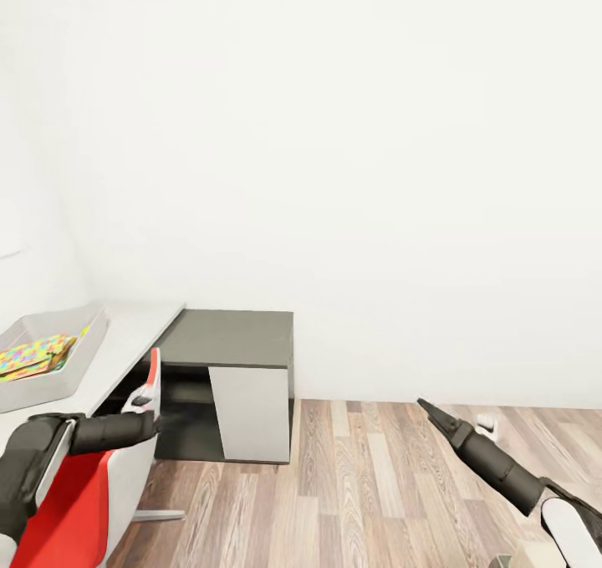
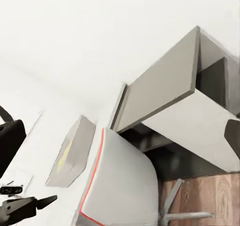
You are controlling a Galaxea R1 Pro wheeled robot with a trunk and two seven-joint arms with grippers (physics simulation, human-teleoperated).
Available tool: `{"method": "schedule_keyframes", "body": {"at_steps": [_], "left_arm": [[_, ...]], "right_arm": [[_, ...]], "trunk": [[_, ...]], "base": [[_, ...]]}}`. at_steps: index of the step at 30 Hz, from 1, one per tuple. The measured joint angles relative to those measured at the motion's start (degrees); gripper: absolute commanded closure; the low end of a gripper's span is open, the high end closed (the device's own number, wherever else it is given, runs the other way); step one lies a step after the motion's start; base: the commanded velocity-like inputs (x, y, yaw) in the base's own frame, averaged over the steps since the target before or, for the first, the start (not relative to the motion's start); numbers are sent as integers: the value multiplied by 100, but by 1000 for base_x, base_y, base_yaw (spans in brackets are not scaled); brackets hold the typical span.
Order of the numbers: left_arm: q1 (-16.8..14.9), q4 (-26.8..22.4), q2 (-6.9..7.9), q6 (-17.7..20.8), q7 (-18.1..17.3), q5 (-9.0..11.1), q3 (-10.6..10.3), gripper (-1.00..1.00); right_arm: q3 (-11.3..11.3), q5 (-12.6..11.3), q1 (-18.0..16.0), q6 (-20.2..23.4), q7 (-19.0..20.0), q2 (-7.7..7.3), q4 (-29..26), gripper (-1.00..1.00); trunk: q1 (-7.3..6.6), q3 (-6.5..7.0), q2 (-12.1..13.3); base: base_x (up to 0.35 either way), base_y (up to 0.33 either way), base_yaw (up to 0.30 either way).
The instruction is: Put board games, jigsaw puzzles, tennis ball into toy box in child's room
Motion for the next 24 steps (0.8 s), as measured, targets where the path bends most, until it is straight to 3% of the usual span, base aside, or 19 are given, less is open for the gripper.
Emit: {"method": "schedule_keyframes", "body": {"at_steps": [6,7,10,12,15,17,19,21,24], "left_arm": [[-15,822,-768,-272,2095,-16,-20,-100],[-16,903,-810,-284,2242,-18,-25,-100],[-17,1500,-937,-445,2987,-51,-94,-100],[-17,1952,-960,-686,3328,-75,-230,-100],[-9,3371,-978,-1683,4097,-146,-587,-100],[-11,4356,-988,-2468,4555,-156,-701,-100],[16,5459,-1032,-3597,5222,-167,-793,-100],[155,5931,-1087,-4484,5923,-158,-819,-100],[578,6119,-1106,-4983,6595,-163,-830,-100]], "right_arm": [[751,-2,-562,114,-1956,167,583,-100],[821,1,-589,128,-2092,179,654,-100],[1419,200,-661,136,-2812,226,1183,-100],[1708,358,-670,110,-3078,232,1529,-100],[2067,853,-659,-132,-3346,242,2479,-100],[2230,1178,-653,-423,-3401,279,3172,-100],[2479,1648,-645,-899,-3427,426,4228,-100],[2688,2060,-643,-1462,-3437,622,5348,-100],[2814,2375,-645,-2228,-3435,806,6456,-100]], "trunk": [[0,0,1],[0,0,0],[0,-1,0],[0,-1,0],[-1,-3,0],[0,-1,0],[-1,-3,0],[-1,-3,-1],[-1,-3,-1]], "base": [[0,0,0],[0,0,0],[0,0,0],[0,0,0],[0,0,0],[0,0,0],[0,0,0],[0,0,0],[0,0,0]]}}
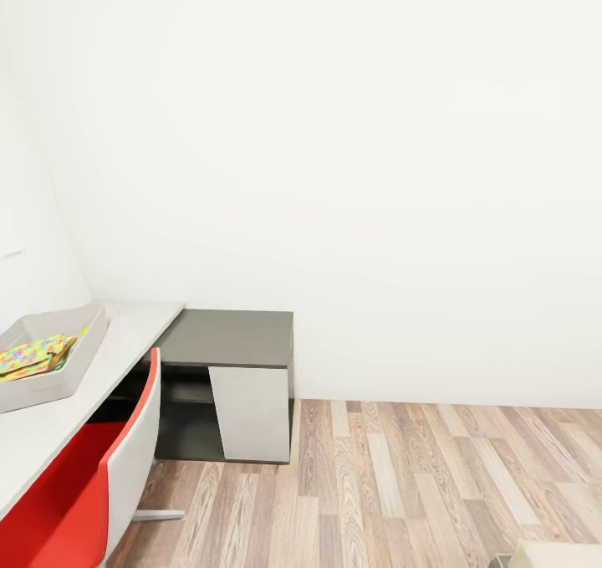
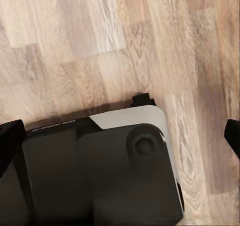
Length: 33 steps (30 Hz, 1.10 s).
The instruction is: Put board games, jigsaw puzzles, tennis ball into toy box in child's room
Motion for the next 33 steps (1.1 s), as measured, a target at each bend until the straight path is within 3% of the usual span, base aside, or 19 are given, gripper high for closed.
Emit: {"method": "schedule_keyframes", "body": {"at_steps": [3,6,16,25,33], "left_arm": [[384,67,13,-306,318,-3,-4,-100],[590,93,-1,-616,425,8,-7,-100],[847,109,-50,-871,481,9,-8,-100],[1136,109,-75,-1377,504,9,-7,-100],[1198,109,-81,-1448,574,3,-7,-100]], "right_arm": [[80,118,-10,-660,-1,76,806,-100],[225,146,-18,-945,-8,100,1123,-100],[394,139,5,-1155,-46,65,1242,-100],[400,136,246,-2208,-58,16,1430,-100],[399,121,607,-3001,-56,-15,1464,-100]], "trunk": [[0,-10,1],[0,-31,3],[-1,-116,9],[-1,-201,9],[-1,-258,8]], "base": [[0,0,0],[0,0,0],[0,0,0],[0,0,0],[0,0,0]]}}
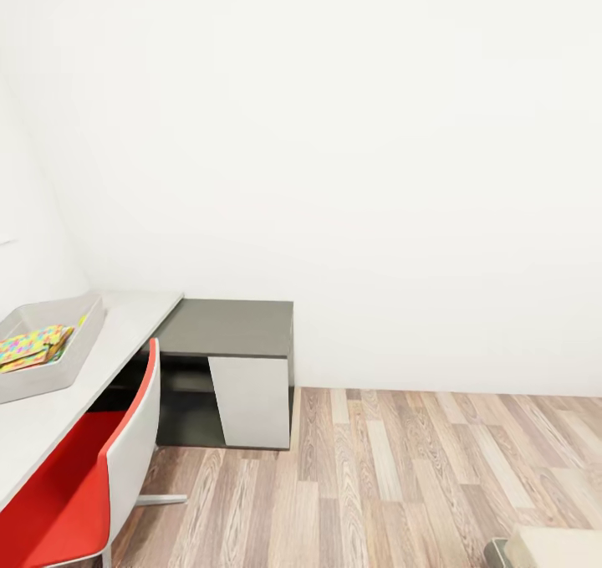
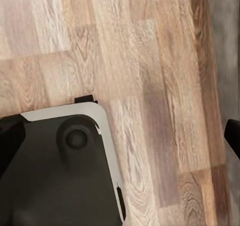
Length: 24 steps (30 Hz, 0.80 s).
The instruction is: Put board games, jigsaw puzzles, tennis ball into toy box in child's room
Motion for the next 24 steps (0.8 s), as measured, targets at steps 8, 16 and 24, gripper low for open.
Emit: {"method": "schedule_keyframes", "body": {"at_steps": [8,16,24], "left_arm": [[20,3,-95,11,414,1,-1,-100],[36,-10,-70,40,461,16,12,-100],[38,-25,-435,23,414,17,36,-100]], "right_arm": [[2,-12,108,-147,-7,42,-1,-100],[-11,-32,118,-150,-1,141,-5,-100],[-13,-16,118,-145,1,135,-5,-100]], "trunk": [[0,-6,0],[0,-6,0],[0,-6,0]], "base": [[0,0,0],[0,0,0],[0,0,0]]}}
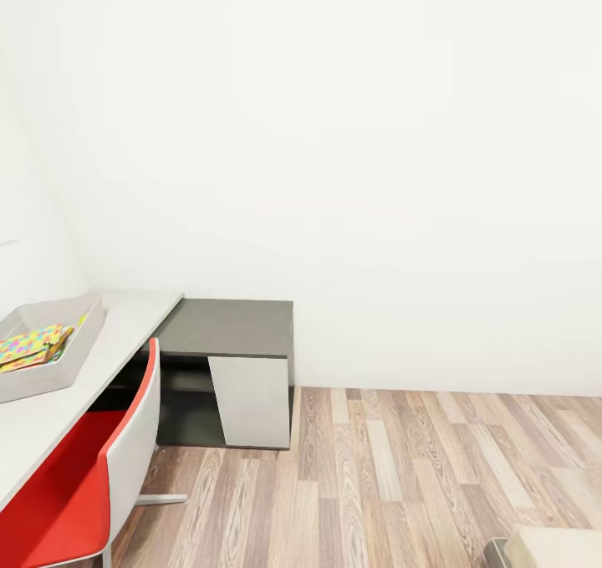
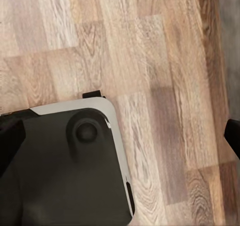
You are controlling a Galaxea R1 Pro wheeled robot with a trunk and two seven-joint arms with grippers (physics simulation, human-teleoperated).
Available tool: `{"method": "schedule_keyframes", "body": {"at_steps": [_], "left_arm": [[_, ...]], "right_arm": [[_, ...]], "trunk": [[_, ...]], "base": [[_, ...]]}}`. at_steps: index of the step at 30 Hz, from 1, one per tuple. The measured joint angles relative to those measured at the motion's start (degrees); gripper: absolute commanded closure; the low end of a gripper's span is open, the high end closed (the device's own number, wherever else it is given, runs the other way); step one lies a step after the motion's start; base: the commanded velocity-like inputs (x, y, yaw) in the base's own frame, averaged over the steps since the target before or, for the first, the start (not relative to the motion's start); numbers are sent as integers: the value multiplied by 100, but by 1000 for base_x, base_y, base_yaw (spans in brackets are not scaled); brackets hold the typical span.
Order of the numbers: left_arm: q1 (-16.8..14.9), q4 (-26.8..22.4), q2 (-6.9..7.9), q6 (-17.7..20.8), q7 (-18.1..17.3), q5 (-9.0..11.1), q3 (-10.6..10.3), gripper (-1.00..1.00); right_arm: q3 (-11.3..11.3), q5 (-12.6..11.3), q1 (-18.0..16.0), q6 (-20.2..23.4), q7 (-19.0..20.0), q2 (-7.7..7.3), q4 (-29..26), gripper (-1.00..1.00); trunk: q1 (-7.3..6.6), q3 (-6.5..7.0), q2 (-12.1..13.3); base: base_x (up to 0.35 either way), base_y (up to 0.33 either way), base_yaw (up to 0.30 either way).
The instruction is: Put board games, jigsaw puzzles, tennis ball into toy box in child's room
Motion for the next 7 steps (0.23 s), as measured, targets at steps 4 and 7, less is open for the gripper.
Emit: {"method": "schedule_keyframes", "body": {"at_steps": [4,7], "left_arm": [[0,4,-92,2,-5,-6,-4,-100],[-2,2,-96,2,-5,-14,-4,-100]], "right_arm": [[6,-13,-2,1,0,23,0,-100],[0,-10,-1,1,0,28,0,-100]], "trunk": [[0,0,0],[0,0,0]], "base": [[0,0,0],[0,0,0]]}}
